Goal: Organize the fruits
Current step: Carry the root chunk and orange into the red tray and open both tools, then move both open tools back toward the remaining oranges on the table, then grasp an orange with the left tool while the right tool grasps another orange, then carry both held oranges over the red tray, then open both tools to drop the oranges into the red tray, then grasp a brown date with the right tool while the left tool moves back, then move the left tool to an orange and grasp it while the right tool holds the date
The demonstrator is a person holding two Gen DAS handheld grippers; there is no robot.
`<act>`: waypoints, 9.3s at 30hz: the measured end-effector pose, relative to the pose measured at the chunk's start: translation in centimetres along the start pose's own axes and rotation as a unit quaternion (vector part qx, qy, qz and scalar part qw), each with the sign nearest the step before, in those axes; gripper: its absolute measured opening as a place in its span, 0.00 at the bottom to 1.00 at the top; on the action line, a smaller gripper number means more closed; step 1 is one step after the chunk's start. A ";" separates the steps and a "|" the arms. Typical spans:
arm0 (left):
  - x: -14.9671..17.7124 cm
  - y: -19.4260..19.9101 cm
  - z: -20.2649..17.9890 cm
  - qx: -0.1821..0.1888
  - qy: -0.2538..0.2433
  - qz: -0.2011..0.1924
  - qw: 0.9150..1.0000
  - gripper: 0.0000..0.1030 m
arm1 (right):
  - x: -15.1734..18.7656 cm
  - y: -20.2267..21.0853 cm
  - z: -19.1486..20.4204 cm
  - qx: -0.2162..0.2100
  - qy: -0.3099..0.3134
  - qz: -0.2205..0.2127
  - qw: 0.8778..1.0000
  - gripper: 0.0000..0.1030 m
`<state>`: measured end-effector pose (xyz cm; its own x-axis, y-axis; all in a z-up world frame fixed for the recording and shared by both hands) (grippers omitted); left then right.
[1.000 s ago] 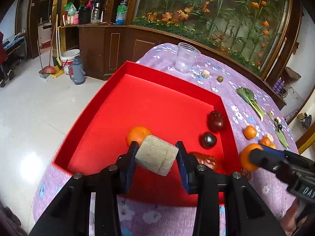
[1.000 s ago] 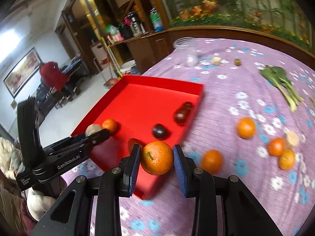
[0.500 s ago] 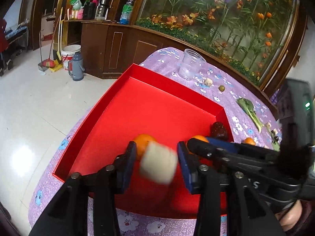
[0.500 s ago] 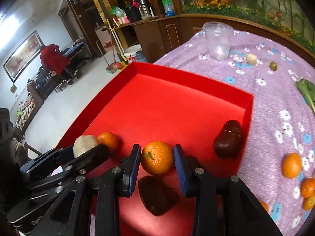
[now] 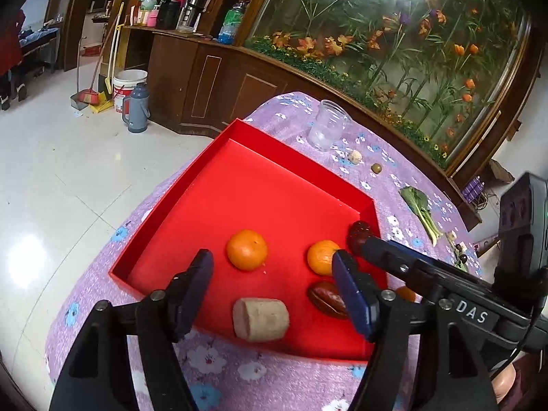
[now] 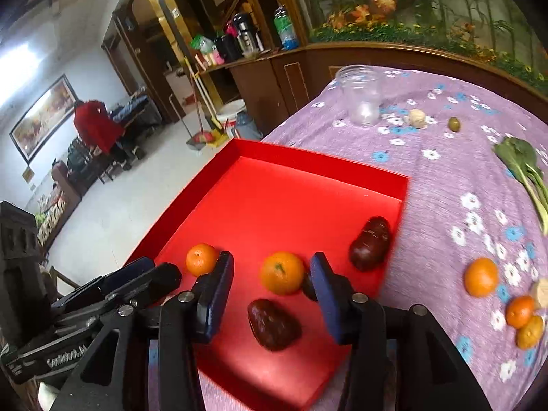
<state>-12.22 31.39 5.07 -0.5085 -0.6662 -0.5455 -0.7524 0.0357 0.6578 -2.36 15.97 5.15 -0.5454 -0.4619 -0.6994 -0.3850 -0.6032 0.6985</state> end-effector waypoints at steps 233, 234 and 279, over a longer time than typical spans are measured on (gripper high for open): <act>7.9 -3.7 -12.1 0.005 -0.144 0.077 0.987 0.77 | 13.8 9.8 -15.7 0.120 -0.107 0.016 0.987 0.34; 8.2 -4.0 -12.8 0.004 -0.153 0.078 0.985 0.77 | 13.8 10.0 -16.0 0.116 -0.111 0.012 0.987 0.34; 10.7 -15.7 -21.5 -0.057 -0.270 0.099 0.956 0.76 | 14.4 9.6 -17.4 0.161 -0.085 0.013 0.983 0.33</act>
<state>3.19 7.68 0.11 -0.8016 -0.1717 -0.5727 -0.5840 0.0200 0.8115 -1.00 -7.78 -0.83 -0.6641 -0.3430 -0.6643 -0.5700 -0.3426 0.7468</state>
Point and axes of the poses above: each gripper's, at about its wrist camera, not at the fingertips, and y roughly against the way its jaws point, z to its left, x to its underside, the point moved 3 cm from there along -y, roughly the way its jaws point, and after that the axes turned 13 degrees about y, right-handed, at the moved point
